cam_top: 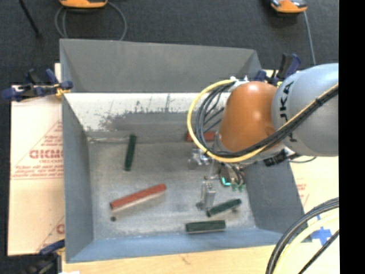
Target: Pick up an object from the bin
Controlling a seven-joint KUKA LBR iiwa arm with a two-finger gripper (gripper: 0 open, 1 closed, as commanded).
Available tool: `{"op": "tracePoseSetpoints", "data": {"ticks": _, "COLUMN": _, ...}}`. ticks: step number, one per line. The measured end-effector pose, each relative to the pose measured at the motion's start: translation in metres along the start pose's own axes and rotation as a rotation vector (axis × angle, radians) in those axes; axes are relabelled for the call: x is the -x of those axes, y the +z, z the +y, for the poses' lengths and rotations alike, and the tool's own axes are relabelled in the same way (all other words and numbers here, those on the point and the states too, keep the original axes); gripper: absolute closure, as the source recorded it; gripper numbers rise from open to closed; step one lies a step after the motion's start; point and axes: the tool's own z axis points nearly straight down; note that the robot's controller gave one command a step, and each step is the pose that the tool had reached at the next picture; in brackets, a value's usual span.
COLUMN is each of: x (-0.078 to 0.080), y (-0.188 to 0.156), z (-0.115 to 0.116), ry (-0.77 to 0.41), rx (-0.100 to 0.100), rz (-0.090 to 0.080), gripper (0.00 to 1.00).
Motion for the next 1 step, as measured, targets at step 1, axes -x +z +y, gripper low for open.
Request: {"op": "tracePoseSetpoints", "data": {"ticks": 1, "x": -0.0036, "y": 0.0769, "z": 0.0758, "ry": 0.019, "rx": 0.004, "rz": 0.000, "gripper": 0.00}}
